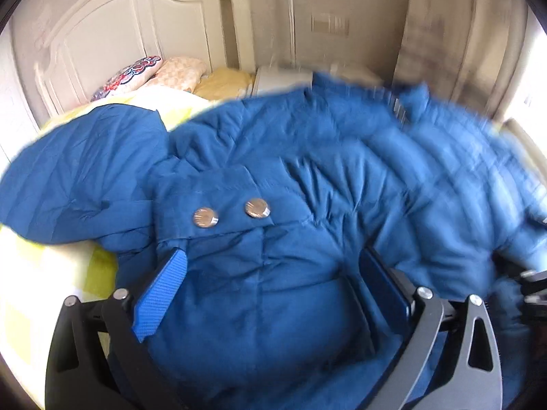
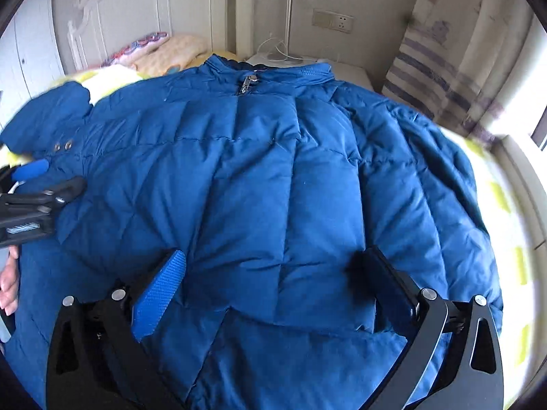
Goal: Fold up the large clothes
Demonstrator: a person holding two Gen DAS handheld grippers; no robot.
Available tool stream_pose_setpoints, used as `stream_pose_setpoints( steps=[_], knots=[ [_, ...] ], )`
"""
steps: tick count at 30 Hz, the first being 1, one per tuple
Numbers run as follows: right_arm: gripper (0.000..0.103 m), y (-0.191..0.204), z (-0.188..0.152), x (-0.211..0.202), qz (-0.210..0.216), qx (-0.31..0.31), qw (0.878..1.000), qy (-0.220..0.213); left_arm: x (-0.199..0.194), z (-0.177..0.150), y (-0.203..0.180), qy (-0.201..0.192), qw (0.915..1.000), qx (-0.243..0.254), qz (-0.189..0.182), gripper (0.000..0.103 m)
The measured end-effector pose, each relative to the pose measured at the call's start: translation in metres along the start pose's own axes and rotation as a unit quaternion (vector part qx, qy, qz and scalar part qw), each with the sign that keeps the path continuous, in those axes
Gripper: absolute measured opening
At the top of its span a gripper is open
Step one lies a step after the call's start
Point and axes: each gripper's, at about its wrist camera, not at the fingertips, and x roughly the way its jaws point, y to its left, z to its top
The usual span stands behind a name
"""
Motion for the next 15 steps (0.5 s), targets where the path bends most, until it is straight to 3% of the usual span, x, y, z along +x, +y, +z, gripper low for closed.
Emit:
stream_pose_setpoints(
  steps=[3,5,7,8,9,10,11,13,15],
  knots=[
    [0.099,0.003,0.001,0.002,-0.01,-0.006,1.0,-0.004,-0.039,0.006,0.051,-0.06,0.9936,-0.091,-0.031,0.098],
    [0.099,0.003,-0.002,0.001,-0.007,-0.003,1.0,-0.003,-0.06,0.009,0.112,-0.085,0.9769,-0.191,-0.044,0.098],
    [0.099,0.002,-0.002,0.001,-0.003,-0.001,1.0,-0.003,-0.068,0.002,0.187,-0.085,0.9481,-0.304,-0.041,0.098],
    [0.099,0.003,-0.002,0.001,-0.004,-0.001,1.0,-0.003,-0.068,-0.001,0.21,-0.084,0.9383,-0.334,-0.034,0.097],
    [0.099,0.003,-0.001,0.001,-0.004,-0.001,1.0,-0.003,-0.068,-0.009,0.248,-0.082,0.9209,-0.381,-0.015,0.097],
    [0.099,0.003,-0.001,0.001,-0.005,-0.001,1.0,-0.003,-0.067,-0.014,0.27,-0.08,0.9096,-0.408,-0.008,0.096],
    [0.099,0.004,-0.002,0.001,-0.005,0.0,1.0,-0.003,-0.065,-0.02,0.294,-0.082,0.8949,-0.438,-0.014,0.096],
    [0.099,0.003,-0.002,0.001,-0.004,0.0,1.0,-0.003,-0.06,-0.03,0.336,-0.099,0.8636,-0.491,-0.06,0.095],
    [0.099,0.003,-0.002,0.001,-0.003,0.002,1.0,-0.003,-0.054,-0.027,0.36,-0.108,0.8485,-0.513,-0.076,0.095]
  ],
)
